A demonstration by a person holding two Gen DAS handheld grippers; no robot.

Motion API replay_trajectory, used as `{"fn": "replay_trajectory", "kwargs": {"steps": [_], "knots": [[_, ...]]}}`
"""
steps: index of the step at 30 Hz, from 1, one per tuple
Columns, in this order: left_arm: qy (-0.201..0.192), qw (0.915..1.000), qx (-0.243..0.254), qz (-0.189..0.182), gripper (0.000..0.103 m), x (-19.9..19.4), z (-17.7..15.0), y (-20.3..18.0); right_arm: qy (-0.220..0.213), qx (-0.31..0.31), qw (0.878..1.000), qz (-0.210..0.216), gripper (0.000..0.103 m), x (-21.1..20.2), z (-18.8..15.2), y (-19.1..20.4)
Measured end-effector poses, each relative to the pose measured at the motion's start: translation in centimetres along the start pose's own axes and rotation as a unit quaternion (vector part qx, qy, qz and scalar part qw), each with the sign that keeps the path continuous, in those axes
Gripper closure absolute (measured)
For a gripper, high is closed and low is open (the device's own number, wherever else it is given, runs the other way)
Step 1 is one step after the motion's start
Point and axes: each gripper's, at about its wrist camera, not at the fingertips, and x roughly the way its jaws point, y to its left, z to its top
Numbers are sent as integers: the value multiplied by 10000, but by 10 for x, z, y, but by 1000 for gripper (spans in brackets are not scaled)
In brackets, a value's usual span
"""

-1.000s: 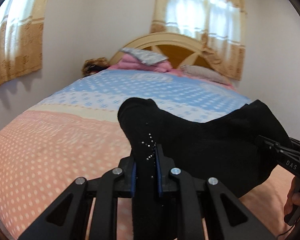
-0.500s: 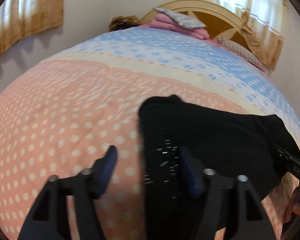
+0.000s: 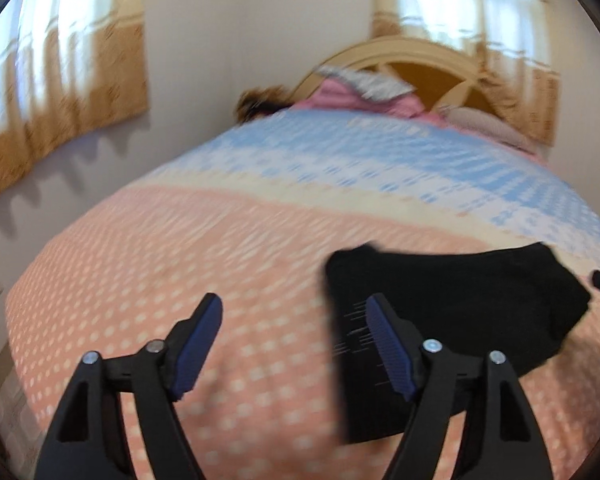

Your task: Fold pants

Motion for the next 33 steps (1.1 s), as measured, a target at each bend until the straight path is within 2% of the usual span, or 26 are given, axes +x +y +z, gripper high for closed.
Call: {"fn": "replay_trajectory", "kwargs": {"steps": [2, 4, 8, 9, 10, 13, 19, 21, 23, 24, 26, 28, 30, 33], "knots": [[1, 9998, 167, -109, 30, -1, -3, -18, 64, -271, 9995, 115, 99, 0, -4, 21], [169, 9995, 226, -143, 30, 3, -11, -28, 234, -451, 9987, 65, 99, 8, -11, 34], [885, 9958, 195, 115, 30, 28, -32, -29, 867, -327, 9946, -457, 99, 44, -36, 24], [1078, 9940, 131, 131, 29, 35, -38, -25, 902, -279, 9946, -428, 99, 47, -40, 19], [1137, 9935, -10, 35, 28, 38, -39, -20, 747, -260, 9963, -339, 99, 45, -42, 17], [1154, 9932, -151, 64, 21, 37, -37, -13, 757, -275, 9961, -357, 99, 44, -41, 18], [1060, 9942, 64, 153, 21, 14, -39, -20, 771, -331, 9956, -428, 98, 42, -43, 21], [979, 9950, 154, 128, 21, 0, -43, -25, 894, -130, 9952, -387, 98, 35, -41, 22], [931, 9953, 214, 139, 21, -12, -47, -29, 1003, 382, 9942, -100, 95, 25, -46, 19], [925, 9954, 217, 126, 21, -14, -48, -31, 1072, 572, 9926, 73, 92, 21, -50, 19], [868, 9959, 227, 63, 21, -27, -51, -33, 1154, 957, 9880, 371, 78, 10, -61, 22], [813, 9963, 289, 45, 19, -37, -55, -37, 1106, 1101, 9867, 458, 45, 0, -70, 26], [726, 9965, 404, 6, 15, -50, -59, -40, 992, 1233, 9861, 505, 37, -15, -80, 32], [590, 9969, 517, 2, 10, -66, -62, -45, 945, 1388, 9837, 635, 37, -32, -90, 38]]}}
